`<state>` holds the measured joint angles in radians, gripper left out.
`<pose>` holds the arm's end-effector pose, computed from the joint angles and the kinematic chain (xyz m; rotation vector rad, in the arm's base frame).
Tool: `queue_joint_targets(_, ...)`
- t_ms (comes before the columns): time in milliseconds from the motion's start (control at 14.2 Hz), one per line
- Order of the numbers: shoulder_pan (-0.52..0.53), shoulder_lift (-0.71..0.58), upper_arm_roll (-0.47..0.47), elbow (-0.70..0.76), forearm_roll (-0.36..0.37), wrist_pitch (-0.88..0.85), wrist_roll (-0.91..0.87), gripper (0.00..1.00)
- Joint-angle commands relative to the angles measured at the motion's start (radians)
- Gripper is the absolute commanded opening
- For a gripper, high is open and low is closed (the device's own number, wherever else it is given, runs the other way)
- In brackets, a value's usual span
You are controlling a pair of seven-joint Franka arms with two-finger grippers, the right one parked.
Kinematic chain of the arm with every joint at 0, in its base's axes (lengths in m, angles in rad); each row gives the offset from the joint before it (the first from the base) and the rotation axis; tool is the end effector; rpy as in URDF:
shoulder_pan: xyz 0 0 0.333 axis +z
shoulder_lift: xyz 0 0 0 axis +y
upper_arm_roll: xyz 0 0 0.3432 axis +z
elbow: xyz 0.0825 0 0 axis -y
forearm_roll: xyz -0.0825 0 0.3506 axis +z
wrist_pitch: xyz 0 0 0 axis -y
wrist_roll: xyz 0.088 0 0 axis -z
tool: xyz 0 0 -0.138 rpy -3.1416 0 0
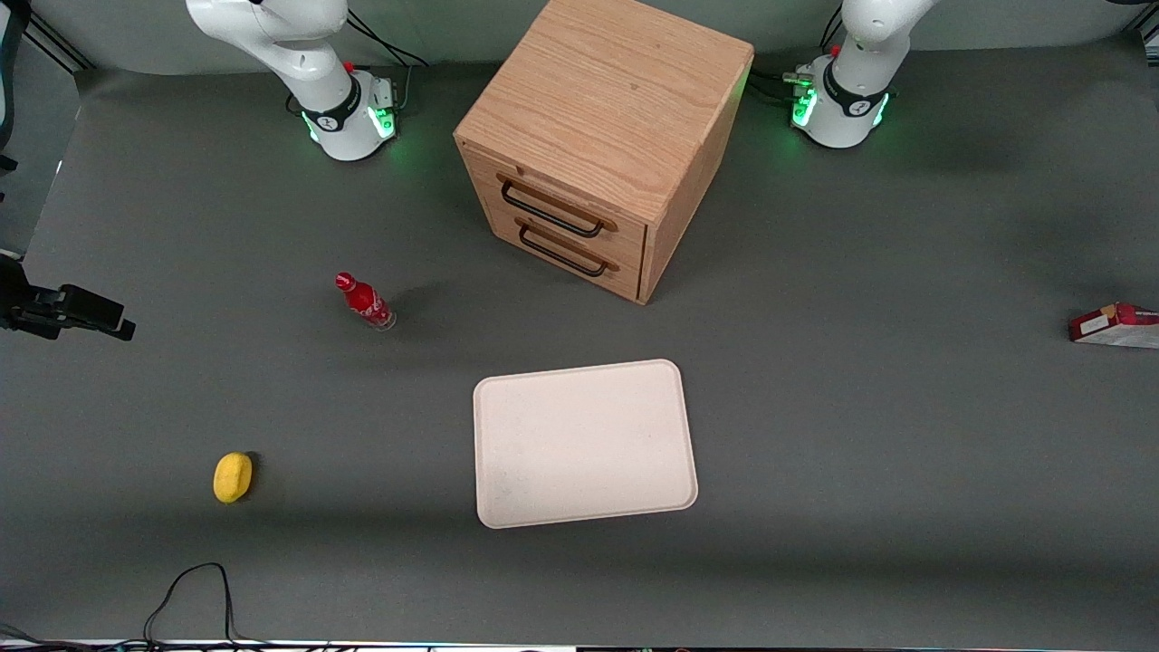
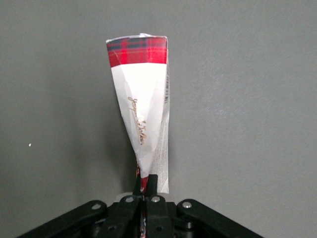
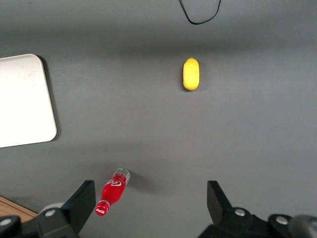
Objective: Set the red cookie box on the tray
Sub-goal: 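Close the left gripper on the cookie box end and lift it, then carry the held cookie box toward the white tray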
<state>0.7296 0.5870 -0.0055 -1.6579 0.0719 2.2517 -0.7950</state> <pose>0.5015 0.4491 0.2814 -2.2863 -2.0770 -0.0135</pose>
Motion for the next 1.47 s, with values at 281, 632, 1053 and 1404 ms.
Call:
queue_joint_targets(281,-0.012,-0.064,0.004,0.284,0.006,-0.398,-0.012,0.0)
queue_joint_targets(632,-0.012,-0.076,0.004,0.584,0.034,-0.722,-0.012,0.0)
queue_joint_targets(1053,-0.145,-0.157,-0.005,0.633,0.064,-0.823,0.035,0.0)
queue_joint_targets(1404,-0.413,-0.177,-0.036,0.633,0.063,-0.86,0.051,0.0)
